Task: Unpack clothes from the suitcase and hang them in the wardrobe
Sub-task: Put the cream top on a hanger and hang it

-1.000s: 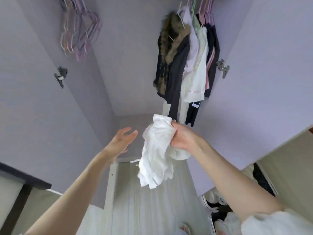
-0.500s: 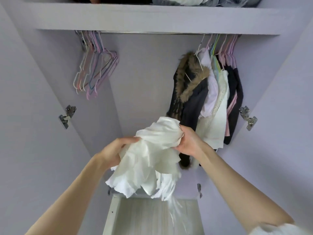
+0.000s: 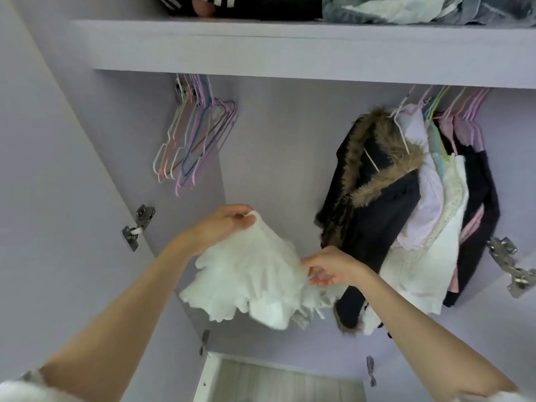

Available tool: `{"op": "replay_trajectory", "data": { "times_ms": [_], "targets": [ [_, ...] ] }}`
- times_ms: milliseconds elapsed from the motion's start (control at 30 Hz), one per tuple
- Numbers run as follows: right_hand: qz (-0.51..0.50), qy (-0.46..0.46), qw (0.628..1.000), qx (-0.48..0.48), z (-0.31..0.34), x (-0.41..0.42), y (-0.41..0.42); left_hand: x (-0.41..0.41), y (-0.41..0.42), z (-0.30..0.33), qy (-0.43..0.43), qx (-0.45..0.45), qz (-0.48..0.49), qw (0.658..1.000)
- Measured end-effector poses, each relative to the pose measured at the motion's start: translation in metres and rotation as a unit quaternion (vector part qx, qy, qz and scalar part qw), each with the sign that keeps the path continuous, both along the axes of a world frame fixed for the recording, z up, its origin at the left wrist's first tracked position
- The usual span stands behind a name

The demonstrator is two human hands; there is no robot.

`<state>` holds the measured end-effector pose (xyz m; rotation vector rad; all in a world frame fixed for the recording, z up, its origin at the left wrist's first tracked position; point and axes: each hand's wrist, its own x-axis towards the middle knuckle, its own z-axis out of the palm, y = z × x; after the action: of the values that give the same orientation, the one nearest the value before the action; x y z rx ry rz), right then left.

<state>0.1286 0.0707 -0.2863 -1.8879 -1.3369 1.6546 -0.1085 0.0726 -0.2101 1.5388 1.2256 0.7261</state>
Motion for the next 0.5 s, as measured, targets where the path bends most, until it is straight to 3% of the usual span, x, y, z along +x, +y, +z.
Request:
{"op": "replay_trajectory", "data": {
  "times_ms": [133,267,367,500],
  "targets": [
    [0.102,0.054,0.990,0.075,0.020,-0.031,0.029,0.001,0.038,0.018,0.033,0.073,-0.069,0.994],
    [0.235,0.113,0.955,0.143,0.040,-0.076,0.054,-0.015,0.073,0.036,-0.059,0.056,-0.073,0.994],
    [0.200,0.113,0.961,0.153,0.031,-0.099,0.067,-0.022,0.093,0.046,-0.074,0.070,-0.055,0.993],
    [0.037,0.171,0.981,0.084,0.017,-0.104,0.085,-0.032,0.118,0.035,0.044,0.171,0.058,0.983]
  ]
}}
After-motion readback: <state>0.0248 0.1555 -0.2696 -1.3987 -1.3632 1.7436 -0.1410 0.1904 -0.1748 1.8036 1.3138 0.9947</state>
